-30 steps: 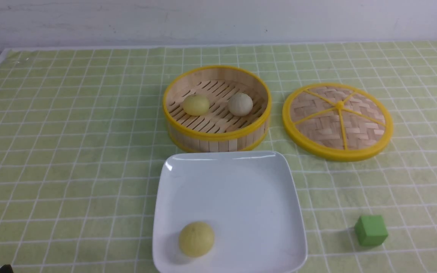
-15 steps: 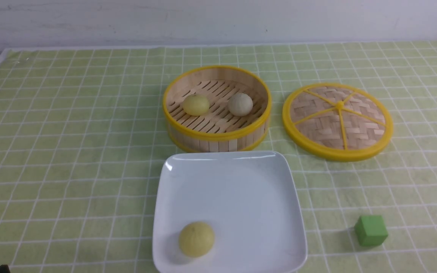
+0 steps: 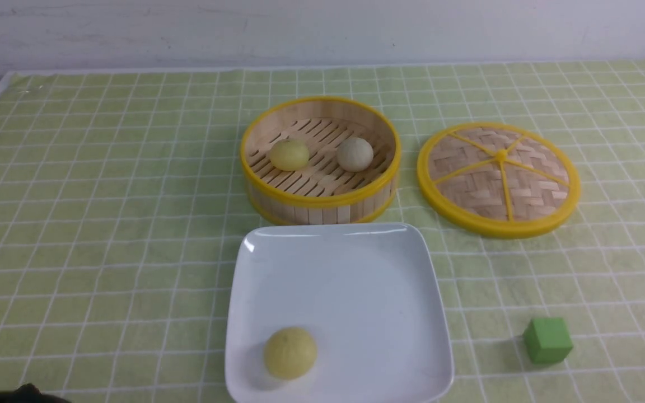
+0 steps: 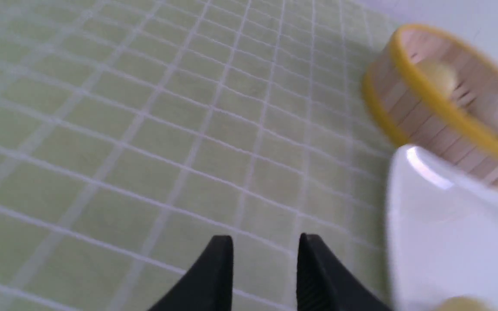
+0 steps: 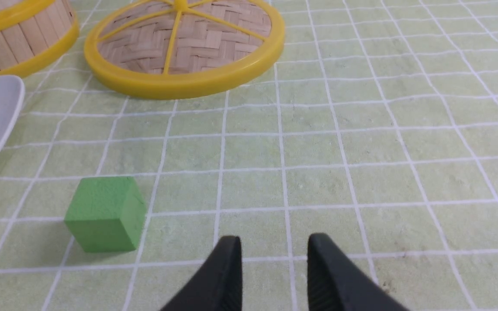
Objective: Put the steamed buns into the plate on the green tablecloth.
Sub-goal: 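Reach toward a bun in the bamboo steamer with the right gripper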
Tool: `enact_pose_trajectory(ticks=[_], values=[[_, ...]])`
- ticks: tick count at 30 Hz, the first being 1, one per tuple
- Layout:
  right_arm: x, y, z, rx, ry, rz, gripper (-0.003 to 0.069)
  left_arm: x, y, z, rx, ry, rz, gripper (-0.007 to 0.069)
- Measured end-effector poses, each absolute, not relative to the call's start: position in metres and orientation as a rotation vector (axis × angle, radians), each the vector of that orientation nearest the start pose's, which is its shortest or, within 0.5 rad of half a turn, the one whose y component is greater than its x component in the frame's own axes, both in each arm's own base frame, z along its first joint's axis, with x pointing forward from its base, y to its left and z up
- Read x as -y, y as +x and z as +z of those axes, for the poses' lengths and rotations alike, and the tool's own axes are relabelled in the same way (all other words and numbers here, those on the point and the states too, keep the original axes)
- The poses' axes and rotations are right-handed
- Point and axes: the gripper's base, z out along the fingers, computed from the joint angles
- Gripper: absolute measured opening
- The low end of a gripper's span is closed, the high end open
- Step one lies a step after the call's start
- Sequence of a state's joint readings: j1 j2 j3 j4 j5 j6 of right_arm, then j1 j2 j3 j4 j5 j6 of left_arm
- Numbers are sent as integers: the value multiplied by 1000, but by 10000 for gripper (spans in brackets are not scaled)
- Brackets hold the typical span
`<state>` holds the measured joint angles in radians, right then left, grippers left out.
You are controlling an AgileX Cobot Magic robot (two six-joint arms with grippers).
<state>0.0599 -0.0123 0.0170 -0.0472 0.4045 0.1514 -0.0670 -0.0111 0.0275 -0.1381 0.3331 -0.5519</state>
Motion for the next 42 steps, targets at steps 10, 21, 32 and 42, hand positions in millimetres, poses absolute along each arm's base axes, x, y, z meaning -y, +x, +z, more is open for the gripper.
enact_pose_trajectory(ticks=[10,21,32,42], values=[[-1,52,172,-1893,58,97,240,14,54,180,-1613,-998,-1042,240],[-12,52,174,-1818,529,619,240,10,47,239,-1417,-752,-997,104],[-18,52,196,-1601,832,1028,231,31,68,278,-2274,-393,-647,2],[-26,72,281,-2263,479,616,-13,38,154,277,-2653,-174,-507,130]])
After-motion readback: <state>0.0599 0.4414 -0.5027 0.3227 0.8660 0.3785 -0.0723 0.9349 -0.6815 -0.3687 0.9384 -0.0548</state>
